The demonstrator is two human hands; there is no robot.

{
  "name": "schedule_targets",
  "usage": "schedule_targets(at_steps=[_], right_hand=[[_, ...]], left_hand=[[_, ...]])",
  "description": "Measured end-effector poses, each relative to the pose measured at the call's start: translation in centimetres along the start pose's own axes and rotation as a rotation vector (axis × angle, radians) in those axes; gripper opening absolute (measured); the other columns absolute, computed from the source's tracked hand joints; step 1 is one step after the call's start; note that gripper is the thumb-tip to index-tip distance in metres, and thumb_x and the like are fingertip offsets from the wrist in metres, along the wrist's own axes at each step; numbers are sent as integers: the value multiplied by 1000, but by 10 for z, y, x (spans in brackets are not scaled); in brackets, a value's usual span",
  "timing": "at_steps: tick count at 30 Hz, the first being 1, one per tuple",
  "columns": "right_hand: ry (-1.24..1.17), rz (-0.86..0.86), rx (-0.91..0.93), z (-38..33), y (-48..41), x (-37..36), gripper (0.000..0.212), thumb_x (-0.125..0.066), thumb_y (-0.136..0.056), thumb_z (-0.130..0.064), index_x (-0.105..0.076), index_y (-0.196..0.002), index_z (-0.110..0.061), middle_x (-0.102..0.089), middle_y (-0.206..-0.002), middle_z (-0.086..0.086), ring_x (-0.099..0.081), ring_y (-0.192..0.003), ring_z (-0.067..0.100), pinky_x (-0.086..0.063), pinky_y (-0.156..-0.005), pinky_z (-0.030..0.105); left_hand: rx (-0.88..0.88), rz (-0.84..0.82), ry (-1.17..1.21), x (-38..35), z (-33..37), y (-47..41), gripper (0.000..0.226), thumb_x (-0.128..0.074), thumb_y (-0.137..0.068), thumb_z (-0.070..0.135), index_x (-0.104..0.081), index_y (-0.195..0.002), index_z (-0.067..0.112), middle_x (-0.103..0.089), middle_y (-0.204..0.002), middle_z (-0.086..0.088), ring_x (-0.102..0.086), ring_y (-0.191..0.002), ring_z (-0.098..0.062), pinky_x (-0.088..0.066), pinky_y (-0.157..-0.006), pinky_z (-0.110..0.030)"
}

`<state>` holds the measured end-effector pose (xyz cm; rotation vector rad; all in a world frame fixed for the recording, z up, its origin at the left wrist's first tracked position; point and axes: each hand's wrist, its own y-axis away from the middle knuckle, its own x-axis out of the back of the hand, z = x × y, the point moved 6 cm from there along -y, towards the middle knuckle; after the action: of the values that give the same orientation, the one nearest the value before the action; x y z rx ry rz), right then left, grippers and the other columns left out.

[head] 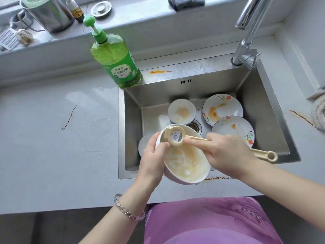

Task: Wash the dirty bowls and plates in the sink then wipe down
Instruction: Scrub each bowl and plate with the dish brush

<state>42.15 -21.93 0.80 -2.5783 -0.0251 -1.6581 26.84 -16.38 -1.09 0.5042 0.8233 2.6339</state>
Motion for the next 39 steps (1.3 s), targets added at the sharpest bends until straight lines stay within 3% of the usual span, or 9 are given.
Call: schedule_targets(at_steps=[6, 9, 12, 19, 26, 30, 33, 36, 39], right_hand=[[-188, -108, -301, 27, 12, -8, 43, -42, -94, -26, -36, -124, -56, -44, -51, -12, -46, -58, 9, -29, -48, 24], [-432, -119, -394, 17, 8, -8, 43, -46, -95, -30, -43, -108, -70, -68, -78, -25, -59, -78, 8, -48, -72, 34], [-501, -114, -413, 3, 1, -11, 40, -46, -94, -30, -45, -101, -70, -69, -107, -11, -59, -103, 15, -49, -84, 38], [-562, -127, -482, 10, 9, -8, 35, -47, -94, -31, -50, -104, -65, -67, -112, -14, -58, -109, 14, -48, -89, 39], [-432, -139, -504, 25, 19, 2, 44, -45, -96, -28, -41, -105, -71, -65, -68, -22, -58, -71, 10, -44, -64, 25], [-887, 83, -795, 58, 49, -15, 37, -51, -94, -16, -56, -123, -40, -38, -45, -16, -31, -39, 3, -34, -54, 12], [-1267, 112, -1047, 54, 57, -40, 40, -61, -86, -25, -53, -124, -33, -51, -65, 6, -19, -35, 4, -21, -32, 12], [-1572, 2, -1086, 36, 47, -56, 53, -67, -67, -40, -51, -117, -35, -69, -81, 11, -21, -34, 2, -19, -31, 12], [-1804, -45, -1054, 32, 41, -62, 62, -68, -69, -33, -49, -127, -26, -50, -61, 1, -22, -34, 2, -18, -29, 11]], left_hand=[[34, 2, 75, 14, 8, -1, 31, -44, -64, 35, -58, -91, 42, -62, -93, 3, -62, -86, -21, -46, -57, -29], [30, -7, 54, 9, 10, 1, 32, -44, -64, 35, -56, -92, 42, -61, -94, 5, -61, -85, -20, -45, -57, -28], [13, -42, 51, -1, 14, 3, 26, -47, -71, 31, -56, -94, 39, -62, -91, 10, -61, -85, -16, -46, -60, -28], [-17, -31, 12, 5, 15, -3, 34, -44, -63, 33, -57, -93, 39, -62, -91, 8, -60, -88, -18, -44, -61, -29], [10, 15, 22, 19, 6, -7, 26, -48, -77, 31, -56, -100, 37, -61, -96, 3, -61, -84, -18, -44, -55, -27], [99, 125, 106, 34, -9, -10, 28, -37, -93, 16, -51, -114, 29, -58, -98, -2, -57, -76, -19, -45, -43, -20], [176, 109, 176, 30, -20, -8, 24, -37, -93, 18, -53, -102, 33, -60, -99, -5, -60, -77, -22, -51, -48, -25], [204, 5, 239, 16, -23, -7, 26, -37, -94, 18, -55, -108, 31, -64, -104, -6, -64, -84, -25, -56, -55, -30], [169, -98, 225, 3, -21, -9, 29, -36, -94, 16, -56, -106, 35, -66, -99, 0, -65, -85, -22, -57, -61, -34]])
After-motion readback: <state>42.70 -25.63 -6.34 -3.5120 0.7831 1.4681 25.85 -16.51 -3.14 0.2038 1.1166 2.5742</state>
